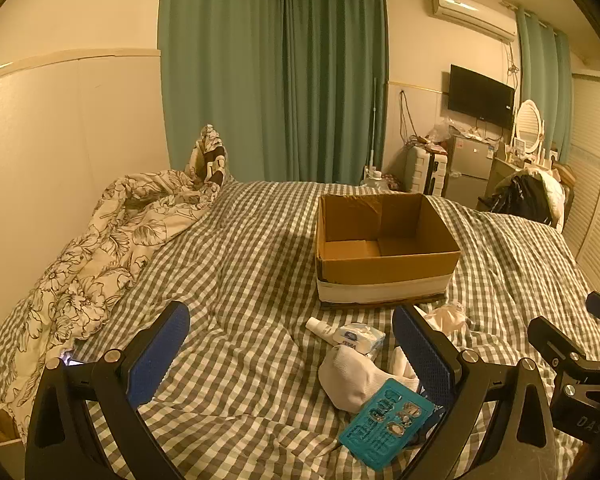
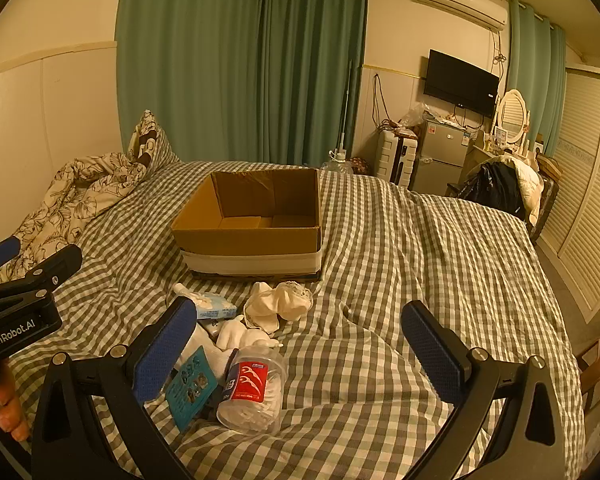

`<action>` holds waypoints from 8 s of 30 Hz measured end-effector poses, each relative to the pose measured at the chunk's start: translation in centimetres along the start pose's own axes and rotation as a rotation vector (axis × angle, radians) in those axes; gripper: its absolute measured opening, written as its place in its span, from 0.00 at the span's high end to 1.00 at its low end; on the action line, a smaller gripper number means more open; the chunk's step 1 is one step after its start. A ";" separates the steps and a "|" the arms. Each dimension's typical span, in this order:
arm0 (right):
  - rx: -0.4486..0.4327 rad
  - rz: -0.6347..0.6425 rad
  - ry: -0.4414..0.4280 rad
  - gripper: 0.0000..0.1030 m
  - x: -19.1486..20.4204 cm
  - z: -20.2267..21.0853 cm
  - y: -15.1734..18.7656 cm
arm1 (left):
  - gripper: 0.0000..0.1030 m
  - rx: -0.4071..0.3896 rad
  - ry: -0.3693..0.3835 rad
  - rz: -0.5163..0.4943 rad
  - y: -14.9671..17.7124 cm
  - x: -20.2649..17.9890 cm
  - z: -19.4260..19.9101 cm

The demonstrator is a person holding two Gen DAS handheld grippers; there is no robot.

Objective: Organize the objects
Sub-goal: 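Reach both tools toward the teal blister pack and clear cup, then grasp the teal blister pack with left tool while right tool grasps the clear cup, then carry blister pack and cup into the box and open both tools, then grasp the white glove with left tool while right tool reaches the plush toy, then grasp the white plush toy with the right tool, then drop the glove and plush toy into the box, opening both tools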

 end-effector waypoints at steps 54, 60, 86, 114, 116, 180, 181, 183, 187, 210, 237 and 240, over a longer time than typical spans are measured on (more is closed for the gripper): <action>0.374 0.082 -0.102 0.39 3.0 -7.3 6.5 | 0.00 0.421 0.180 -0.104 11.9 -2.3 -8.3; 0.355 0.065 -0.085 0.40 2.0 -7.2 5.9 | 0.00 0.467 0.233 -0.166 12.5 -4.8 -10.9; 0.173 0.086 -0.132 0.40 2.0 -2.3 -0.5 | 0.93 0.338 0.337 -0.149 3.8 -4.6 -6.3; 0.163 -0.094 -0.199 0.28 2.4 -22.0 -13.9 | 0.73 0.383 0.344 -0.127 -7.8 -5.1 -27.1; 0.140 -0.104 -0.194 0.25 1.9 -20.8 -14.1 | 0.39 0.380 0.338 -0.120 -7.8 -5.1 -26.8; 0.435 0.070 -0.116 0.07 6.8 -14.6 5.5 | 0.51 0.358 0.150 -0.038 4.4 3.7 -13.6; 0.457 0.072 -0.121 0.07 7.2 -15.1 5.9 | 0.51 0.369 0.132 -0.027 4.8 4.3 -14.0; 0.499 0.087 -0.121 0.07 7.8 -15.9 6.7 | 0.51 0.393 0.115 -0.008 5.5 5.2 -14.7; 0.543 0.118 -0.110 0.08 8.7 -16.8 7.8 | 0.51 0.440 0.114 0.010 6.7 5.8 -15.9; 0.365 0.086 -0.132 0.24 6.7 -10.3 4.9 | 0.51 0.380 0.157 -0.028 5.5 2.5 -10.5; 0.071 0.019 -0.126 0.24 2.6 -13.2 -14.1 | 0.51 0.215 0.226 -0.116 -11.2 -3.8 -17.7; 0.087 0.007 -0.123 0.24 2.5 -15.9 -15.2 | 0.51 0.224 0.226 -0.112 -12.0 -4.2 -20.6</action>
Point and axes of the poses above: each gripper's, at about its wrist camera, not at the fingertips, and z roughly against the way its jaws point, x to its left, y to its underside, the point moved 3 cm from there along -z, roughly the way its jaws point, and after that the axes turned 10 degrees about y, right-handed, at the moved point
